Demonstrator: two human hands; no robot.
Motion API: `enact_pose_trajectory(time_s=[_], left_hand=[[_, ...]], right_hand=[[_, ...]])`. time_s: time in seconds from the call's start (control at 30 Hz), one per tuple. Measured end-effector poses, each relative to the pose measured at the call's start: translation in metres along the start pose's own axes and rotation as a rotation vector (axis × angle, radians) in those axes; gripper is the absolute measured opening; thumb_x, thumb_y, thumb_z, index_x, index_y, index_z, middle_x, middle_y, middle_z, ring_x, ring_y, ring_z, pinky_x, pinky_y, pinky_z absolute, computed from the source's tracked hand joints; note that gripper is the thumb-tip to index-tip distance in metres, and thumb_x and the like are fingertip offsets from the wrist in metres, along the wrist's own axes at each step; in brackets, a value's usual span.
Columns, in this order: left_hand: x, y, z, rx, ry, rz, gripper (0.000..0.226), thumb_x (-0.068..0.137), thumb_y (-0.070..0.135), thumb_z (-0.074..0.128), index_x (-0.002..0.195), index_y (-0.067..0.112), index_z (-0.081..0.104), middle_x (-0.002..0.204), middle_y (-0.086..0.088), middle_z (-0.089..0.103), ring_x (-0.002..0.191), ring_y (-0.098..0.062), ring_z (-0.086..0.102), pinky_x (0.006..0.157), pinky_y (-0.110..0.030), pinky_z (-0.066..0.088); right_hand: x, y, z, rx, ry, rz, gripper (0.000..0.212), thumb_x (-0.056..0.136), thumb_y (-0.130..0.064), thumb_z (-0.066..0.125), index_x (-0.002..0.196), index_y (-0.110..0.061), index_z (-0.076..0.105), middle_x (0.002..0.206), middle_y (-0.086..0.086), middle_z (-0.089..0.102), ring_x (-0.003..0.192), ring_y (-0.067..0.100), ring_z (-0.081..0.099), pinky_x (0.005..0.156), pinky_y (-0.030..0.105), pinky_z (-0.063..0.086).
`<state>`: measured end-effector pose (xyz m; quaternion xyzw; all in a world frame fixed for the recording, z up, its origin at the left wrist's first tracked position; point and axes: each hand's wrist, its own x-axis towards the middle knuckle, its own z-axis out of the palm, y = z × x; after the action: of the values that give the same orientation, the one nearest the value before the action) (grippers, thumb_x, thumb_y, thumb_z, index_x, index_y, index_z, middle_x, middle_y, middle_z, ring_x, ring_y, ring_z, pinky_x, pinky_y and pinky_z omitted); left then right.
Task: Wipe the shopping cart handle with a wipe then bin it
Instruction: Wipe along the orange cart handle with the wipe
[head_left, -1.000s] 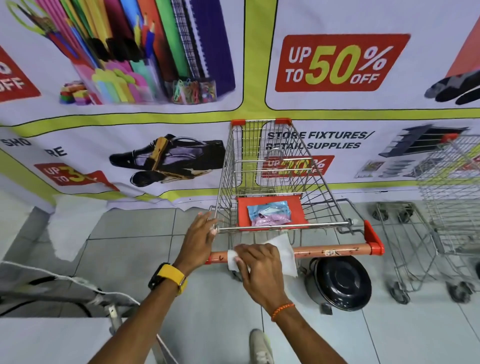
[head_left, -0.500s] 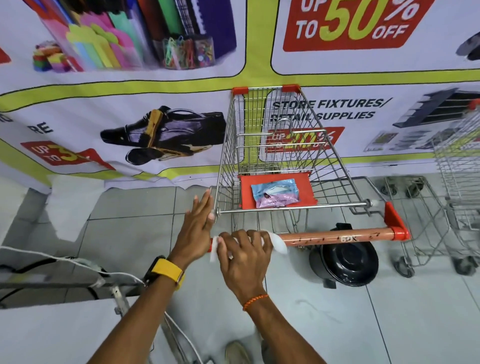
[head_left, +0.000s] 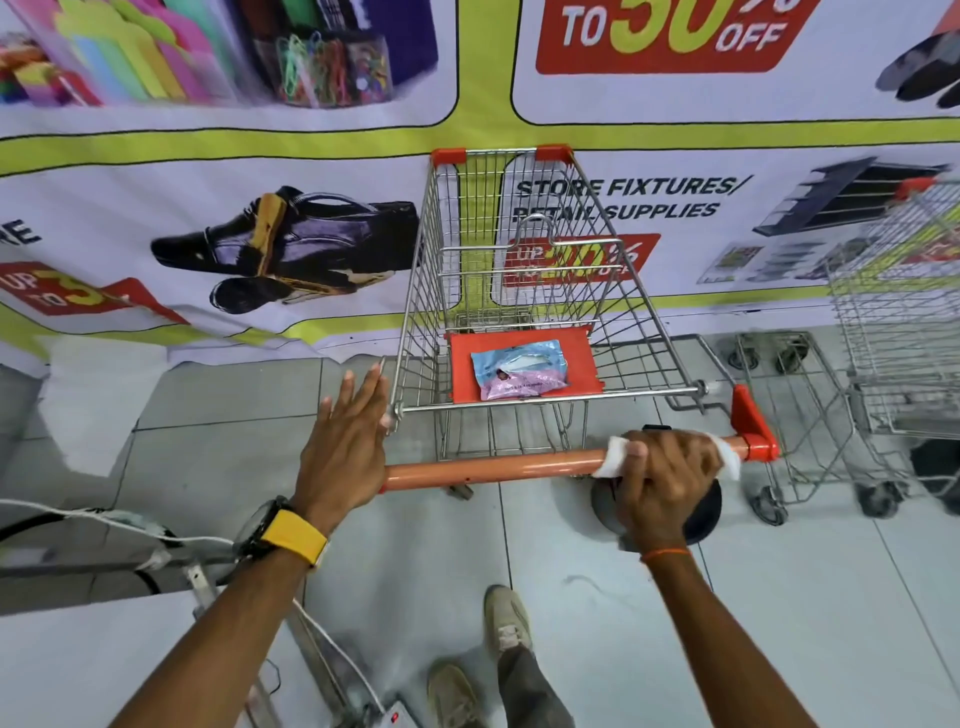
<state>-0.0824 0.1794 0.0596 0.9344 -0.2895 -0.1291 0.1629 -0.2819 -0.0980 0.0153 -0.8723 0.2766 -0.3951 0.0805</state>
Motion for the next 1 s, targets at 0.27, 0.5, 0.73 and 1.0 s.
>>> enact_pose_trajectory(time_s=[0.27,0.5,0.73,1.0], left_hand=[[0.0,0.01,0.009,0.098,-0.002,-0.021,0.056,0.102,0.034,0.024,0.152,0.012,0.018,0.164,-0.002,0.01,0.152,-0.026,0.003,0.122,-0.051,0.01],[-0.003,0.014,0.008,0.135,-0.022,-0.027,0.067,0.096,0.046,0.016,0.152,0.01,0.018,0.165,-0.003,0.008,0.152,-0.026,0.001,0.122,-0.052,0.011],[0.0,0.0,-0.001,0.199,-0.044,0.007,0.061,0.101,0.037,0.032,0.153,0.01,0.014,0.165,-0.005,0.006,0.151,-0.029,0.001,0.121,-0.053,0.011],[0.003,-0.003,-0.002,0.245,-0.025,0.034,0.058,0.101,0.036,0.025,0.152,0.009,0.019,0.164,-0.008,0.014,0.151,-0.03,0.007,0.12,-0.053,0.013]], right_hand=[[-0.002,0.027,-0.004,-0.042,-0.065,0.044,0.055,0.103,-0.034,0.025,0.098,-0.014,0.076,0.098,0.013,0.069,0.104,0.035,0.054,0.107,0.055,0.031],[-0.054,-0.109,0.031,0.099,-0.243,-0.227,0.036,0.102,-0.043,0.041,0.123,-0.032,0.069,0.114,-0.003,0.072,0.116,0.024,0.053,0.115,0.048,0.023],[-0.061,-0.132,0.036,0.12,-0.172,-0.302,0.027,0.094,-0.034,0.066,0.119,-0.028,0.072,0.117,-0.001,0.075,0.113,0.026,0.064,0.116,0.043,0.031],[0.002,0.03,-0.007,0.017,-0.041,-0.112,0.034,0.1,-0.022,0.045,0.096,-0.01,0.078,0.1,0.011,0.078,0.095,0.037,0.067,0.108,0.056,0.04]])
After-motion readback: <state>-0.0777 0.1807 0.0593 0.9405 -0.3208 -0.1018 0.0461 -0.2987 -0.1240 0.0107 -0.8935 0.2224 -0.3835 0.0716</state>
